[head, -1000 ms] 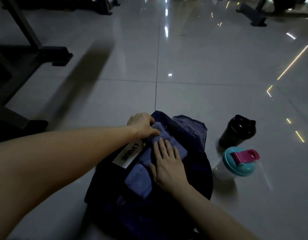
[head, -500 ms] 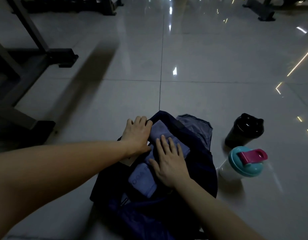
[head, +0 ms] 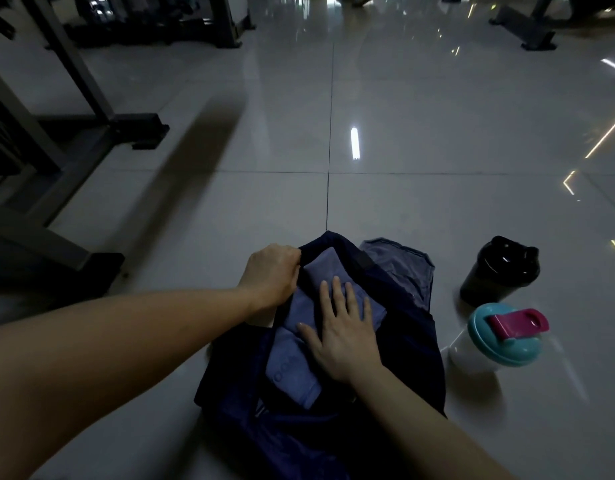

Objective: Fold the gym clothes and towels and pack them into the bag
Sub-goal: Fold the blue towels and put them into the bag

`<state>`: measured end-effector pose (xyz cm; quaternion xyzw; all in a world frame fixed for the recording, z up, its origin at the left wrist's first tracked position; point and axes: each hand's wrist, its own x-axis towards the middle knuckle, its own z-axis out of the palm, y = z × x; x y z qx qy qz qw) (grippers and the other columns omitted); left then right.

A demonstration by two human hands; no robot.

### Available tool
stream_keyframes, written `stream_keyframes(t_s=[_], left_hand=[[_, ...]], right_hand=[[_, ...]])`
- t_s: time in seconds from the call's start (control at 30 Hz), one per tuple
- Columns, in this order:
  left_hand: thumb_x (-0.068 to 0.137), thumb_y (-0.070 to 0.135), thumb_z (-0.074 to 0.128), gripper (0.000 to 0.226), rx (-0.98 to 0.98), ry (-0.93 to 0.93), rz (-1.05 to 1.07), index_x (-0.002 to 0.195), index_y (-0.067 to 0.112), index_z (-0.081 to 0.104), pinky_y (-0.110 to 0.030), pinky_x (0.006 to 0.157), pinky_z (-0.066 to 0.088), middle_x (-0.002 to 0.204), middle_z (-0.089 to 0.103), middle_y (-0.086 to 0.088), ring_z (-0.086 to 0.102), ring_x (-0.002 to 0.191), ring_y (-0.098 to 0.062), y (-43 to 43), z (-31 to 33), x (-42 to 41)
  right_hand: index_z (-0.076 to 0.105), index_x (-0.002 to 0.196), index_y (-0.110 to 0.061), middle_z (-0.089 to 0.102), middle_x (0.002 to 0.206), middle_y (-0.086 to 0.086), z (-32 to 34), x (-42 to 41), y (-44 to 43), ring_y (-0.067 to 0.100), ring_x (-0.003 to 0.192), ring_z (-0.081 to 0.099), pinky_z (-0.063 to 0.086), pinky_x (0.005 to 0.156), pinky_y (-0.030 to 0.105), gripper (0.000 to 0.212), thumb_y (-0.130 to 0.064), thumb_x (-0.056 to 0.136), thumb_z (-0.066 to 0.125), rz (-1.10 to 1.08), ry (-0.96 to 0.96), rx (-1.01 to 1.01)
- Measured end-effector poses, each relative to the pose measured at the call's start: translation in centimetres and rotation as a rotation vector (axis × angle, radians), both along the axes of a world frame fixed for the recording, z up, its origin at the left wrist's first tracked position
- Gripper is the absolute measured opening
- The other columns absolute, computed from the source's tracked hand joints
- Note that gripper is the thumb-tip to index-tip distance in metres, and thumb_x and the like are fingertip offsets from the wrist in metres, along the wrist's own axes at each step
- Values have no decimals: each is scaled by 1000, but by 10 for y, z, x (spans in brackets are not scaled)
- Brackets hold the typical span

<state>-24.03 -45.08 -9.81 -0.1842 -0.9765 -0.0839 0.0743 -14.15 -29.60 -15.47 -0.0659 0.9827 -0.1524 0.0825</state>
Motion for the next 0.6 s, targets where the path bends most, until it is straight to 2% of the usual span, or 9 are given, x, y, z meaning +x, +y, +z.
stream_keyframes(t_s=[0.13, 0.2, 0.3, 0.43, 0.53, 0.6], left_hand=[[91, 24, 67, 9, 372, -207, 184, 85, 18, 70, -36, 77, 54, 90, 74, -2, 67, 84, -24, -3, -2, -4], [87, 22, 71, 9, 524, -307, 273, 80, 18, 72, -31, 77, 56, 85, 75, 1, 69, 82, -17, -2, 0, -6], [86, 19, 74, 12, 685, -358, 376, 74, 16, 72, -29, 72, 55, 78, 73, 0, 69, 78, -17, 0, 3, -9], [91, 18, 68, 17, 768, -304, 450, 75, 14, 64, -26, 65, 45, 73, 66, 1, 60, 72, -18, 10, 5, -13], [97, 17, 60, 19, 793, -257, 404, 79, 14, 57, -19, 59, 41, 76, 62, 2, 56, 73, -16, 18, 10, -6], [100, 18, 56, 17, 782, -209, 339, 84, 11, 56, -21, 62, 43, 79, 63, 0, 58, 76, -17, 22, 14, -2]], right_hand=[[-16, 159, -22, -24, 166, 3, -2, 1, 0, 26, 153, -21, -10, 121, 51, 95, -78, 84, -1, -1, -3, 5], [-17, 159, -22, -23, 166, 3, -3, 0, 1, 27, 153, -20, -10, 121, 51, 93, -78, 86, 1, 1, -4, 11], [-16, 159, -23, -22, 166, 2, -2, 2, -1, 28, 153, -20, -11, 121, 52, 94, -79, 84, -2, 18, 5, 20], [-12, 160, -24, -18, 167, 1, -3, 6, -6, 27, 154, -19, -12, 120, 51, 95, -79, 83, -5, 36, 26, 11], [-12, 160, -24, -16, 168, 3, -4, 4, -5, 28, 154, -19, -13, 120, 52, 96, -80, 82, -8, 51, 10, 38], [-13, 160, -24, -17, 167, 4, -4, 3, -7, 29, 153, -21, -15, 120, 53, 96, -79, 81, -9, 68, -4, 65]])
